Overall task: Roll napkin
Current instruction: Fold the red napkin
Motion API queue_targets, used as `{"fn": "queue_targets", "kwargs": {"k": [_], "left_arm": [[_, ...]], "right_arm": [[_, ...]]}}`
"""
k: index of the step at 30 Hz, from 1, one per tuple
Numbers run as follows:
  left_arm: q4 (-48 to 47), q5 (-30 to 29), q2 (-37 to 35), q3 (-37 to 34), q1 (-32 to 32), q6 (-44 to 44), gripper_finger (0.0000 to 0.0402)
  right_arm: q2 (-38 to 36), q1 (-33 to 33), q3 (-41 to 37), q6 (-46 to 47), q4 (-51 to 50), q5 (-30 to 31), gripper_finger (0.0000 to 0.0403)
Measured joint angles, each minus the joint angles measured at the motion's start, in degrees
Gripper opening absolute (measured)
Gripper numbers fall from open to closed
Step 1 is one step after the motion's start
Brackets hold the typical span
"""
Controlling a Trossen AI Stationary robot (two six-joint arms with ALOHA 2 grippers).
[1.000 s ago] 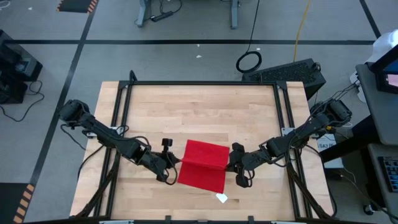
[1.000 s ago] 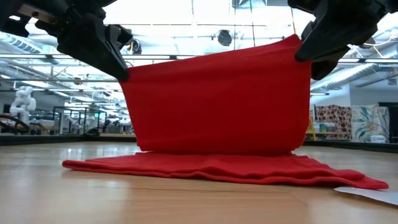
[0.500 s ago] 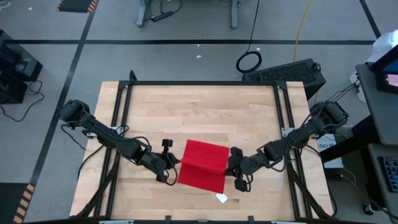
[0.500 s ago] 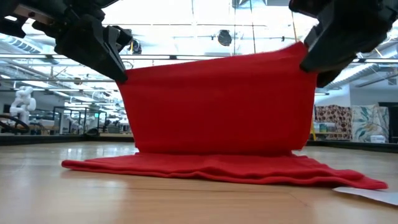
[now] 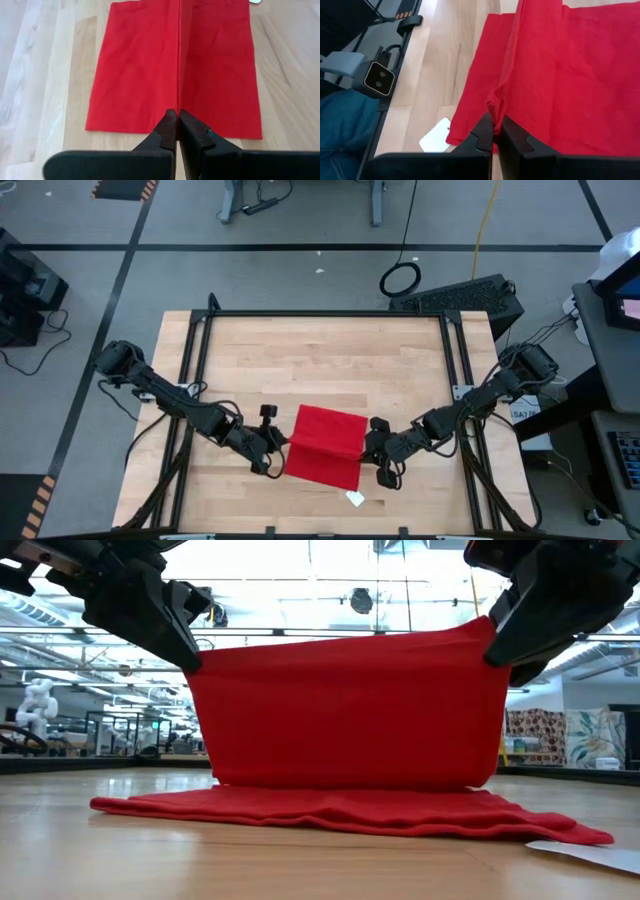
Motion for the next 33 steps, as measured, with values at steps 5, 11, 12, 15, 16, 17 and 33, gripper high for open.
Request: {"fn": "queue_targets", "kwargs": {"k": [5,11,12,15,16,17,33], "left_arm": [[0.0,1.3,0.0,0.0,0.0,-1.5,0.0011],[0.1,2.9,0.0,0.0,0.0,-2.9,0.0011],[0.2,3.3,0.0,0.0,0.0,-3.0,0.0011],[0.2,3.4,0.0,0.0,0.0,-3.0,0.0011],[0.2,3.4,0.0,0.0,0.0,-3.0,0.0011],[0.3,3.5,0.0,0.0,0.0,-3.0,0.0011],[0.1,3.7,0.0,0.0,0.0,-2.9,0.0011]], "right_arm": [[0.0,0.0,0.0,0.7,0.0,0.0,0.0004],[0.2,0.4,0.0,1.0,0.1,0.1,0.0004],[0.2,0.6,0.0,1.2,0.1,0.2,0.0004],[0.2,1.1,0.0,1.4,0.1,0.5,0.0004],[0.2,1.2,0.0,1.4,0.1,0.5,0.0004],[0.2,1.4,0.0,1.4,0.1,0.5,0.0004],[0.2,1.4,0.0,1.5,0.3,0.4,0.0004]]}}
